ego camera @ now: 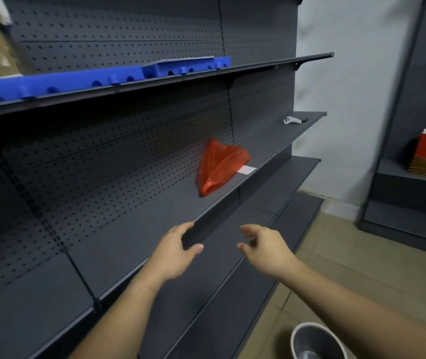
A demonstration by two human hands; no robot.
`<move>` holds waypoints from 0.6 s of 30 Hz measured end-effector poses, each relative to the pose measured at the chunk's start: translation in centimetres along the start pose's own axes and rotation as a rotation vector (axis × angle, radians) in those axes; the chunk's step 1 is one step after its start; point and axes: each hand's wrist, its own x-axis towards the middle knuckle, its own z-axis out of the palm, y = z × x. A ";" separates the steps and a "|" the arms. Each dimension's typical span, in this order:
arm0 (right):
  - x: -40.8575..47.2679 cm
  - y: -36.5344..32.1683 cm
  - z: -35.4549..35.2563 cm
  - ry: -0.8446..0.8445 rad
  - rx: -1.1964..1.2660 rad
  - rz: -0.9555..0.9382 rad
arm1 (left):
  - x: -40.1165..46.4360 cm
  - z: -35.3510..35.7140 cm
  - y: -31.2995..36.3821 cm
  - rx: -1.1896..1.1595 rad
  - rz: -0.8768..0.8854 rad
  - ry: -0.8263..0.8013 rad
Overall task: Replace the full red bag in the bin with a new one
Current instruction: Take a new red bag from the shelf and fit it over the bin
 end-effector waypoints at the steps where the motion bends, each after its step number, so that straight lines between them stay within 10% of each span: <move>1: 1.6 0.2 0.2 -0.006 0.000 -0.002 | 1.8 0.0 -0.4 0.012 0.004 -0.005; 18: 31.3 -1.0 7.5 0.084 0.071 0.148 | 34.7 3.3 -8.9 0.057 0.129 -0.111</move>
